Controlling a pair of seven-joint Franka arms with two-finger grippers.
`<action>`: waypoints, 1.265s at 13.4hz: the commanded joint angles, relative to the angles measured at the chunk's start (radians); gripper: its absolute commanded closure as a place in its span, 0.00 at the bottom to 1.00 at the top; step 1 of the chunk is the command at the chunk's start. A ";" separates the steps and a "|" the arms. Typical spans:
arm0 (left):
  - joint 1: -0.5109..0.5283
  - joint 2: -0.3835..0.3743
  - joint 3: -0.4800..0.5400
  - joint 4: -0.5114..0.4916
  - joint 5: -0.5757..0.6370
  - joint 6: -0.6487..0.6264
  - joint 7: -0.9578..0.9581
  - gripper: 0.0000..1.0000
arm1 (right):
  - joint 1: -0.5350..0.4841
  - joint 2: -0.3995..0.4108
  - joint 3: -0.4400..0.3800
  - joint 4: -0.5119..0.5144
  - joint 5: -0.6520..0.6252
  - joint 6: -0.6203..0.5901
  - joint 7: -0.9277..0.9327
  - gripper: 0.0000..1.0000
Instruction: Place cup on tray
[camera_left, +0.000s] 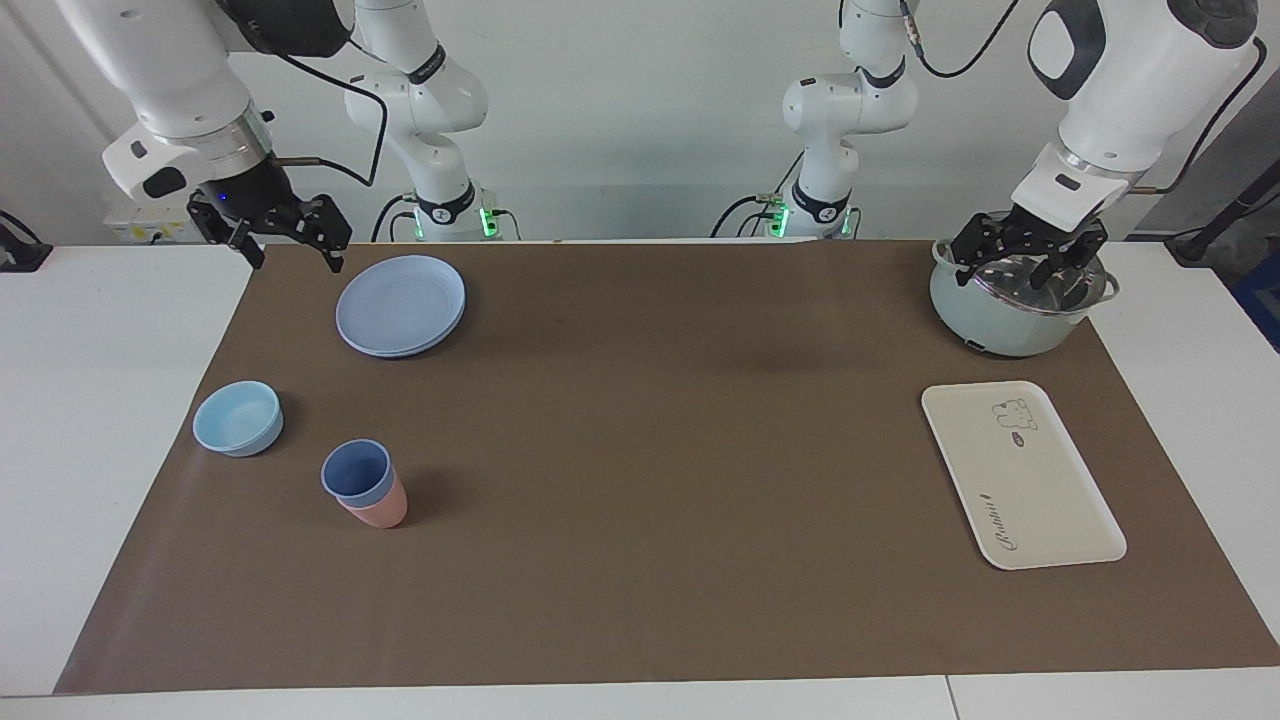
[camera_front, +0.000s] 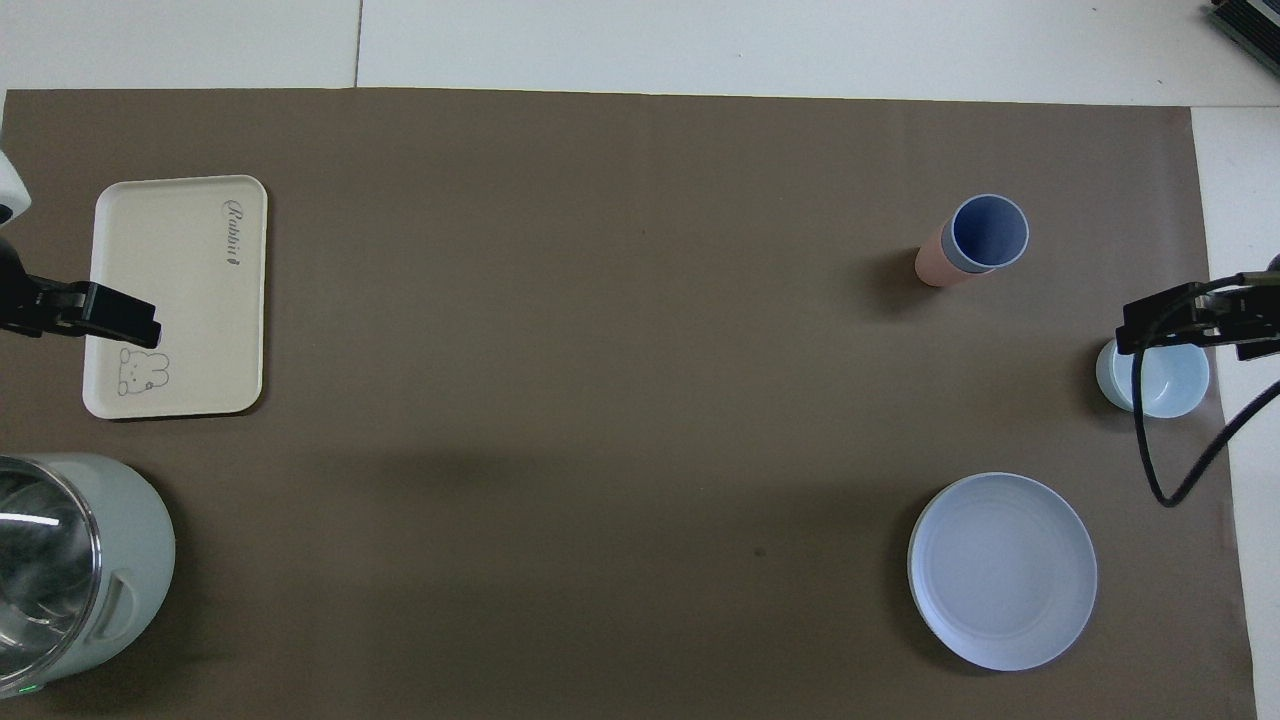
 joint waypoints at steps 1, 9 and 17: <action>0.008 -0.018 -0.005 -0.016 0.011 -0.007 0.010 0.00 | -0.006 -0.018 0.007 -0.016 -0.011 -0.007 0.011 0.00; 0.008 -0.018 -0.005 -0.016 0.011 -0.007 0.009 0.00 | -0.073 -0.061 -0.002 -0.195 0.102 0.296 -0.237 0.00; 0.008 -0.018 -0.005 -0.016 0.011 -0.007 0.010 0.00 | -0.235 0.000 -0.003 -0.415 0.473 0.619 -1.099 0.00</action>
